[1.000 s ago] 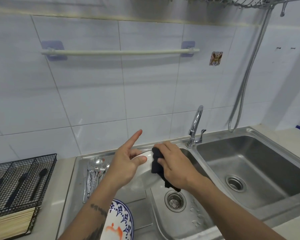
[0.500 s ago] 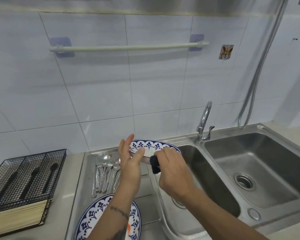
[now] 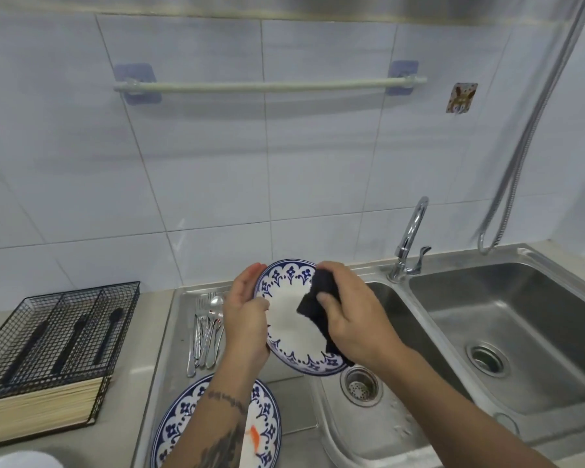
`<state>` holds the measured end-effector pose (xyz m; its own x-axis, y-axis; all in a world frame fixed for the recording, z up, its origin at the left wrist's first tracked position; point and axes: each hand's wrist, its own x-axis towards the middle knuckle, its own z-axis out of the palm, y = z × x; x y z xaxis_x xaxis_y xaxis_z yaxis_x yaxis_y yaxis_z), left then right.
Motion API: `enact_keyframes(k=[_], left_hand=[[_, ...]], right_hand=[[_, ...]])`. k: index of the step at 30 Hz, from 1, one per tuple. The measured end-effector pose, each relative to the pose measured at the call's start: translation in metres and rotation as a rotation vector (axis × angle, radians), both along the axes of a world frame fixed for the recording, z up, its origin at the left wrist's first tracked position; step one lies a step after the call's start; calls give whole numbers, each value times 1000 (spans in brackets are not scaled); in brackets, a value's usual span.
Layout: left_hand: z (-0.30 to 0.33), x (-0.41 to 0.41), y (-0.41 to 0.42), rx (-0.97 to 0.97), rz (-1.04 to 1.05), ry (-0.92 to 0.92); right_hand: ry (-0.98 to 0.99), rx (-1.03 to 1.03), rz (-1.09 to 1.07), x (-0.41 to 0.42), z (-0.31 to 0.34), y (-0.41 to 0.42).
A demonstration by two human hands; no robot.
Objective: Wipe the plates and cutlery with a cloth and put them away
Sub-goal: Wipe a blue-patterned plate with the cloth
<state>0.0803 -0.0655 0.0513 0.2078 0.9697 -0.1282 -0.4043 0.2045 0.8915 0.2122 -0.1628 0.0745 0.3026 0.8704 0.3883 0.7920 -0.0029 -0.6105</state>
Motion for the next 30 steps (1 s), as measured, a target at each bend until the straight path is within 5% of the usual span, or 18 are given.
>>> enact_keyframes(k=[3,11,15,21,30], left_hand=[[-2,7,-6,4,-40,-32],[4,-3,-1,-16,-85,-108],[7,3,-12,8,-203,-120],[8,1,-7,-15,-159,-142],[17,0,-7,12,-222,-153]], right_hand=[[-161,-183,-29,-10,-13,6],[-206,-446,-16,-14,-37,-7],[-209,-370,-95,-10,-33,4],[-250,-326,140,-16,-31,-11],[-355,-294,46,-14,-38,-3]])
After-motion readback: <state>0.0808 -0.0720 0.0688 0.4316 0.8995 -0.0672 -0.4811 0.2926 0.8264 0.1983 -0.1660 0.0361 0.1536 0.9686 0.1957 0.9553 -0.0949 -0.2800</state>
